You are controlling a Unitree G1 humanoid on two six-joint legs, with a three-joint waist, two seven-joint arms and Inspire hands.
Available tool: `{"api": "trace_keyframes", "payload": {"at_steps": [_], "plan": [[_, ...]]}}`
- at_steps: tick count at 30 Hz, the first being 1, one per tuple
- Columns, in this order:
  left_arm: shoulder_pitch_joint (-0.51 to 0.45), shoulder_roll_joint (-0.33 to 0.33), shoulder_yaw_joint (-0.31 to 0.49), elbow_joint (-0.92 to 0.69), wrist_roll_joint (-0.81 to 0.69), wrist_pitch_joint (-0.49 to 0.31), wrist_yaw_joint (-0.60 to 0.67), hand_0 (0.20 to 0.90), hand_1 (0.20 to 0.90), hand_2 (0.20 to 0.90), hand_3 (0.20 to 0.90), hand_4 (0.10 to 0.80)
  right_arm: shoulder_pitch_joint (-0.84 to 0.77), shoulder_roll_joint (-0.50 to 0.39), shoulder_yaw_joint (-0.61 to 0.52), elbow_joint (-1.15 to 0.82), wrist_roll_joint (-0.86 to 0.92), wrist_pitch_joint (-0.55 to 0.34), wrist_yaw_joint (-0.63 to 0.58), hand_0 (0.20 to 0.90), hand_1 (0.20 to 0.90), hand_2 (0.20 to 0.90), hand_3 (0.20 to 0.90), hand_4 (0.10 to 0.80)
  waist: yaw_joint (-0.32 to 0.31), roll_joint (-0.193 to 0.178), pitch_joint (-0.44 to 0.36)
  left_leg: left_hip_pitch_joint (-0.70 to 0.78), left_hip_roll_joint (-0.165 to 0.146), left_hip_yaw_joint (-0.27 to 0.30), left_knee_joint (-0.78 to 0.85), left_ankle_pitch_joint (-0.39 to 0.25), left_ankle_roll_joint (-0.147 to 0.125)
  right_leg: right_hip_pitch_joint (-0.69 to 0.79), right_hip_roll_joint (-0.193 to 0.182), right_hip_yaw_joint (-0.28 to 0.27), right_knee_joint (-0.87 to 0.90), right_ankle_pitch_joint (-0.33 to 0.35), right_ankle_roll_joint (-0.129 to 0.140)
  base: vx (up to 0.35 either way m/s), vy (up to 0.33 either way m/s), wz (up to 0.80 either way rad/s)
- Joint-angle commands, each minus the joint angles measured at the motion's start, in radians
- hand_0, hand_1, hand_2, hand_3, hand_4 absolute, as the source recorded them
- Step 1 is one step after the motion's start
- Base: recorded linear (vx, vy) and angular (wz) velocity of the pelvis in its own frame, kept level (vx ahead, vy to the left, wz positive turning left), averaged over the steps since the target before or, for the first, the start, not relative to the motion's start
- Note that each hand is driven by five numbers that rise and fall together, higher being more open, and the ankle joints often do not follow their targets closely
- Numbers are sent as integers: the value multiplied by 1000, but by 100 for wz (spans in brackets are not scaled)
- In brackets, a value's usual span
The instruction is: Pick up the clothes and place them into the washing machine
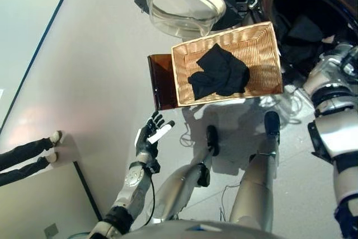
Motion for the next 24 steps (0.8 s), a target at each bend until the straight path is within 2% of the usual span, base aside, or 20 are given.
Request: {"api": "trace_keyframes", "payload": {"at_steps": [1, 8, 12, 20, 24], "plan": [[38, 49, 50, -4, 19, -55, -3, 900, 900, 900, 900, 800, -114, -151, 118, -24, -70, 9, -60, 900, 900, 900, 900, 800, 15, -25, -66, -95, 61, -17, 80, -30, -149, 6, 69, 10, 18, -93, -102, 0, 0, 0], [39, 52, 53, -8, 39, -63, -14, 900, 900, 900, 900, 800, -51, -181, 187, -127, -227, 38, -55, 900, 900, 900, 900, 800, 7, -35, -60, -93, 64, -15, 75, -27, -150, 4, 75, 9, 18, -93, -102, 0, 0, 0], [35, 46, 61, 0, 46, -69, -15, 900, 900, 900, 900, 800, -4, -165, 176, -193, -297, 41, -33, 900, 900, 900, 900, 800, 2, -42, -53, -97, 67, -14, 80, -27, -150, 1, 79, 12, 20, -93, -102, 0, 0, 0], [16, 34, 71, 17, 46, -79, 2, 900, 900, 900, 900, 800, 96, -77, 93, -269, -305, 22, -42, 900, 900, 900, 900, 800, -5, -49, -37, -99, 71, -13, 84, -27, -149, 0, 82, 11, 26, -94, -105, 0, 0, 0], [11, 26, 75, 26, 41, -82, 11, 900, 900, 900, 900, 800, 138, 3, 48, -313, -277, -3, -50, 900, 900, 900, 900, 800, -13, -56, -29, -99, 72, -10, 88, -29, -148, 0, 86, 12, 28, -93, -107, -7, -7, -4]]}}
